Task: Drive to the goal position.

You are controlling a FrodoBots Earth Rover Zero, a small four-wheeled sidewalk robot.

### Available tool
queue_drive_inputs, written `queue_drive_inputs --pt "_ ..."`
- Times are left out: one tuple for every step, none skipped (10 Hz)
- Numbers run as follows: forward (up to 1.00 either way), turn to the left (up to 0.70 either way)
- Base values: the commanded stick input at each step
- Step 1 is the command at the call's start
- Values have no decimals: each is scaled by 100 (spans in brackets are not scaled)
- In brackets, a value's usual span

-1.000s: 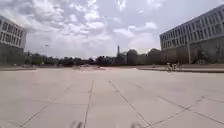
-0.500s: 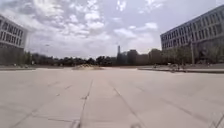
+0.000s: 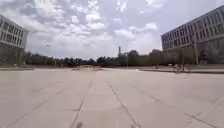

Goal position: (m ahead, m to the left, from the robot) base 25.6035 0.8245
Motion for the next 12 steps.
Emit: queue_drive_inputs --pt "93 4" --pt "93 4" --pt "93 4" --pt "93 4" --pt "93 4" --pt "93 4" --pt "93 4" --pt "93 4" --pt "93 4" --pt "93 4" --pt "93 4" --pt "93 4"
